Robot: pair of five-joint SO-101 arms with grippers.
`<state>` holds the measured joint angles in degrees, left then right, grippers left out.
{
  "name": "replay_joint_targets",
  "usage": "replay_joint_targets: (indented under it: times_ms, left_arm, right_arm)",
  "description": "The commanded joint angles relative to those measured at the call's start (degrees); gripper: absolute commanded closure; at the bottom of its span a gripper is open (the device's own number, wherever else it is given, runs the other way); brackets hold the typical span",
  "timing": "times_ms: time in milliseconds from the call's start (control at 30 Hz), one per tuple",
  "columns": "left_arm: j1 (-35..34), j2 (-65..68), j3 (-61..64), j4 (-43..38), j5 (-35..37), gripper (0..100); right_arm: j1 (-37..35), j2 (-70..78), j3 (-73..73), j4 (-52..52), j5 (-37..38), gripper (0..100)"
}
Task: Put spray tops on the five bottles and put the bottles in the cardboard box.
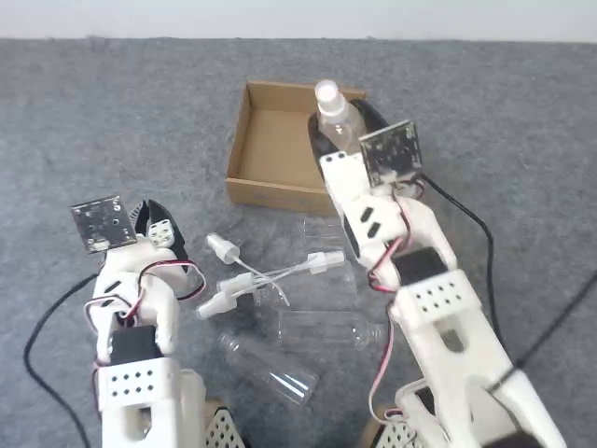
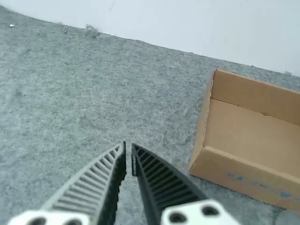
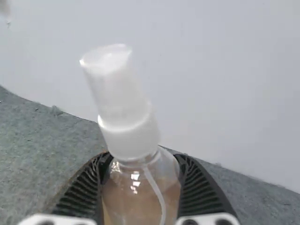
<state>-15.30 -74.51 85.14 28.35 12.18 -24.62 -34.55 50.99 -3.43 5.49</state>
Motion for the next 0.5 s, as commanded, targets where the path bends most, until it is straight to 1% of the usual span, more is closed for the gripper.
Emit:
replay_joint_targets:
  times_ms: [0, 233, 367, 467]
  left_arm:
    - [-0.4, -1.2, -0.7, -1.8, -0.6, 98]
    - [-2.2, -1.2, -0.7, -1.9, -0.6, 98]
    - [-2.0, -1.2, -0.7, -1.9, -0.6, 98]
    - [-2.0, -1.2, -0.7, -1.9, -0.6, 98]
  right_arm:
    - [-2.9, 4.8, -7.0, -4.1, -0.6, 98.9]
    - [-4.0, 17.7, -13.3, -12.6, -0.6, 98.9]
    - [-3.9, 25.0, -18.6, -13.8, -0.7, 98.9]
    - [-3.7, 30.5, -23.6, -13.8, -4.2, 98.8]
